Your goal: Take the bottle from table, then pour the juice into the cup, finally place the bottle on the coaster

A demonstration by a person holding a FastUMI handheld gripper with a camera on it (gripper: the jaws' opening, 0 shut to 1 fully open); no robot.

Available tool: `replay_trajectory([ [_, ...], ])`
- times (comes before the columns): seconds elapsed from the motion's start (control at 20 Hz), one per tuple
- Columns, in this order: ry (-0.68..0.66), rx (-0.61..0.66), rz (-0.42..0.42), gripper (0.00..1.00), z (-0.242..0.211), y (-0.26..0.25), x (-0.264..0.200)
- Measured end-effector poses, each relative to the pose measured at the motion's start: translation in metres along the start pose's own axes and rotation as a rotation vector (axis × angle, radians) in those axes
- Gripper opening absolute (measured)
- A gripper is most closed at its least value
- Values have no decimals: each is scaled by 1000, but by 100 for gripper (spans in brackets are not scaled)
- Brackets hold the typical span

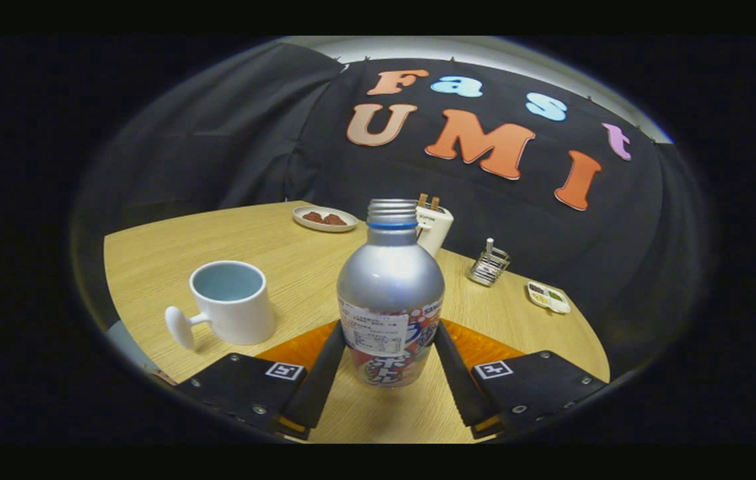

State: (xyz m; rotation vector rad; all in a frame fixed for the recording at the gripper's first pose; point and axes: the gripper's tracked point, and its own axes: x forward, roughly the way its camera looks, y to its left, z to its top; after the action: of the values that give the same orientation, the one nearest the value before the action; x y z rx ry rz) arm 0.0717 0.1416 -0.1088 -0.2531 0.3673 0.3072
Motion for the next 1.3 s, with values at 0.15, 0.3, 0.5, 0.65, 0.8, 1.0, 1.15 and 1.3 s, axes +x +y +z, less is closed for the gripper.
replay_trajectory([
  [0.15,-20,84,1,78,2,-2,13],
  [0.3,-35,127,-19,78,5,-12,29],
  [0.5,-39,200,-27,78,12,-18,57],
  [0.65,-56,229,-35,78,21,-23,78],
  [0.8,-60,245,-42,78,25,-26,98],
  [1.0,-54,262,-53,77,28,-26,125],
  [1.15,-54,295,-55,78,29,-25,138],
  [1.3,-45,303,-63,78,27,-25,149],
])
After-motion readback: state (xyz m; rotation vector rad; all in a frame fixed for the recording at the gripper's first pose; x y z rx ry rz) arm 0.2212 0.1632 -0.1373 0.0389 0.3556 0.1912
